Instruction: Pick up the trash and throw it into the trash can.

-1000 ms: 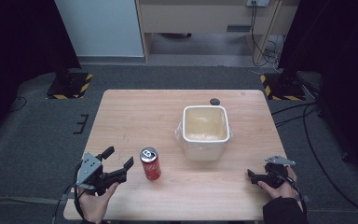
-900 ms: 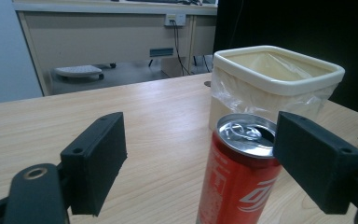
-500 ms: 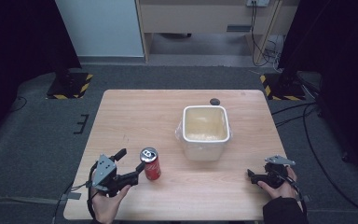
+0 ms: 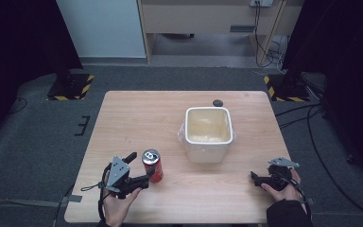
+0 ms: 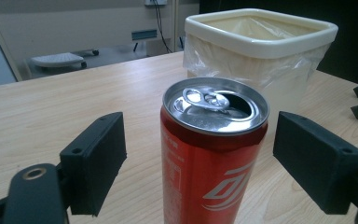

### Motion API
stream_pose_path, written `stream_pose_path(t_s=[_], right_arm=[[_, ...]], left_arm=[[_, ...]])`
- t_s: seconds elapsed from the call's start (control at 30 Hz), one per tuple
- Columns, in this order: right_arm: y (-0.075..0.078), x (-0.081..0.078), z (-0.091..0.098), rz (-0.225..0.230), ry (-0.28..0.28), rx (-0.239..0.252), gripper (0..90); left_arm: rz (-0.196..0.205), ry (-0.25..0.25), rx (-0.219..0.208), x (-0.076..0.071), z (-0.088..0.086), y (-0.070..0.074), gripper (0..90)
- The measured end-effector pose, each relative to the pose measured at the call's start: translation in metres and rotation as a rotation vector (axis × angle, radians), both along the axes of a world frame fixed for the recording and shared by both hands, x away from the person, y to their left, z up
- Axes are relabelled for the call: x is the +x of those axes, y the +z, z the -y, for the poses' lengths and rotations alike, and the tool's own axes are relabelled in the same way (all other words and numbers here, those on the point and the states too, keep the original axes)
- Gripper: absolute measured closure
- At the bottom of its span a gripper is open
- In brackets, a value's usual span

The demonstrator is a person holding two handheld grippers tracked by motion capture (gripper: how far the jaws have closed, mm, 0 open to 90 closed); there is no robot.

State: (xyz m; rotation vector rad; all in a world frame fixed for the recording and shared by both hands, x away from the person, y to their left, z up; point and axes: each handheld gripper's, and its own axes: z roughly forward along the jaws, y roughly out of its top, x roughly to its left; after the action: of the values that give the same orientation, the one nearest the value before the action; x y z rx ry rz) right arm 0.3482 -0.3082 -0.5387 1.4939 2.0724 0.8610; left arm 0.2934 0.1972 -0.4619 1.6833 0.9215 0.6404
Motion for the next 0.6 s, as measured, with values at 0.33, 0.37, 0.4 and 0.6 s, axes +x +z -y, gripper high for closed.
stream_pose_path(t_s=[0.33,0.37,0.4,0.6], right_arm=[[0.0,0.0,0.0,-0.002,0.0,0.0,0.4],[0.0,0.0,0.0,0.0,0.0,0.0,0.4],[0.0,0.0,0.0,-0.002,0.003,-0.001,0.4],[0.0,0.0,0.0,0.0,0.003,-0.001,0.4]], left_arm=[[-0.03,-0.02,0.025,0.008,0.008,-0.01,16.5],[-0.031,-0.021,0.028,0.008,0.008,-0.01,16.5],[-0.033,-0.021,0.03,0.009,0.009,-0.011,16.5],[-0.044,-0.03,0.046,0.015,0.013,-0.016,16.9]])
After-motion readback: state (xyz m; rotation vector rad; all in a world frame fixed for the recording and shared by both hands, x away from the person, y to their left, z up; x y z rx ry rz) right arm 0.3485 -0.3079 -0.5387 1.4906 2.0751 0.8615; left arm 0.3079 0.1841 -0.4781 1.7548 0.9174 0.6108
